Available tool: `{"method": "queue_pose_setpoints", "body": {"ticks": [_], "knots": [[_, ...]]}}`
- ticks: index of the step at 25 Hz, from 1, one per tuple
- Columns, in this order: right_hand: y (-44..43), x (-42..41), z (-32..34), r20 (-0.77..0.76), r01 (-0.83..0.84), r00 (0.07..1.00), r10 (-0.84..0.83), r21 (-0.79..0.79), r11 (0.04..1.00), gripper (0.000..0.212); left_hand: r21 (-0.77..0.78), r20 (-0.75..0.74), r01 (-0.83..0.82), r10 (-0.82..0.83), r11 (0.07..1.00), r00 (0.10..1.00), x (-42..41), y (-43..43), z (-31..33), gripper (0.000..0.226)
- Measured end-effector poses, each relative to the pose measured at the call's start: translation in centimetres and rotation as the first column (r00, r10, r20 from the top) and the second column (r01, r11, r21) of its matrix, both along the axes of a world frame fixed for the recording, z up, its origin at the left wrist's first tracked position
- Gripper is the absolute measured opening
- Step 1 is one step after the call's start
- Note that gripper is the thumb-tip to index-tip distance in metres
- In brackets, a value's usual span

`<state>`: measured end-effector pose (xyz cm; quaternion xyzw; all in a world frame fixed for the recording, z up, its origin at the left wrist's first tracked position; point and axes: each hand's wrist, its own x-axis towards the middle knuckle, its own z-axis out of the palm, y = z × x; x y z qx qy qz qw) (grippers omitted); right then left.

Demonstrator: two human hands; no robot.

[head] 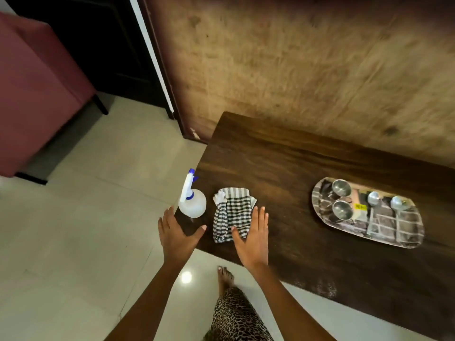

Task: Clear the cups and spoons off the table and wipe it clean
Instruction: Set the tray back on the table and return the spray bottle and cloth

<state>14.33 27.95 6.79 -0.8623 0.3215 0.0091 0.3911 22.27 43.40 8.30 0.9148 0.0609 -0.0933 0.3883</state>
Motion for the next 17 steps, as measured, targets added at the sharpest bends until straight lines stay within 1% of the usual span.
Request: {"method": "queue_pose_setpoints", "body": {"ticks": [2,4,6,8,10,11,13,14,15,17], "knots": [[0.6,1.8,-2.2,-0.078,-0.035,0.996,0.034,-0.003,0.999,0.086,-0.021,-0.019,0.049,-0.050,0.999,0.999,2.6,0.3,-1.9,0.100],[0.7,3.9,-4.7,-0.145,-0.061,0.988,0.057,-0.024,0.998,0.087,-0.060,0.003,0.103,-0.103,0.993,0.995,5.1,0.0,-3.6,0.101],[0.8,5.9,-7.5,-0.214,-0.064,0.975,0.054,-0.039,0.997,0.089,-0.150,-0.028,0.106,-0.111,0.983,0.993,7.5,-0.7,-5.0,0.108],[0.9,7.7,-9.8,-0.209,-0.045,0.977,0.029,-0.070,0.996,0.092,-0.253,-0.037,0.091,-0.103,0.963,0.994,9.3,-1.4,-5.6,0.114],[1.0,10.0,-12.1,-0.195,-0.006,0.981,-0.013,-0.095,0.995,0.097,-0.269,0.011,0.112,-0.113,0.957,0.994,11.1,-1.8,-6.2,0.117],[1.3,10.9,-13.4,-0.228,-0.001,0.973,-0.024,-0.108,0.994,0.098,-0.261,0.043,0.140,-0.133,0.955,0.990,11.8,-1.8,-6.7,0.116],[2.0,12.0,-15.9,-0.314,-0.018,0.948,-0.044,-0.190,0.982,0.094,-0.265,0.130,0.183,-0.153,0.947,0.980,12.5,-2.2,-7.5,0.109],[2.4,12.1,-16.9,-0.319,-0.016,0.945,-0.064,-0.242,0.970,0.088,-0.261,0.180,0.200,-0.156,0.944,0.971,12.6,-2.5,-7.9,0.102],[2.8,12.1,-17.4,-0.293,0.001,0.952,-0.091,-0.293,0.956,0.080,-0.261,0.214,0.202,-0.147,0.944,0.966,12.5,-2.9,-8.0,0.092],[3.5,12.0,-18.4,-0.236,0.051,0.963,-0.130,-0.315,0.948,0.065,-0.271,0.213,0.171,-0.114,0.947,0.970,12.4,-3.2,-8.5,0.078]]}}
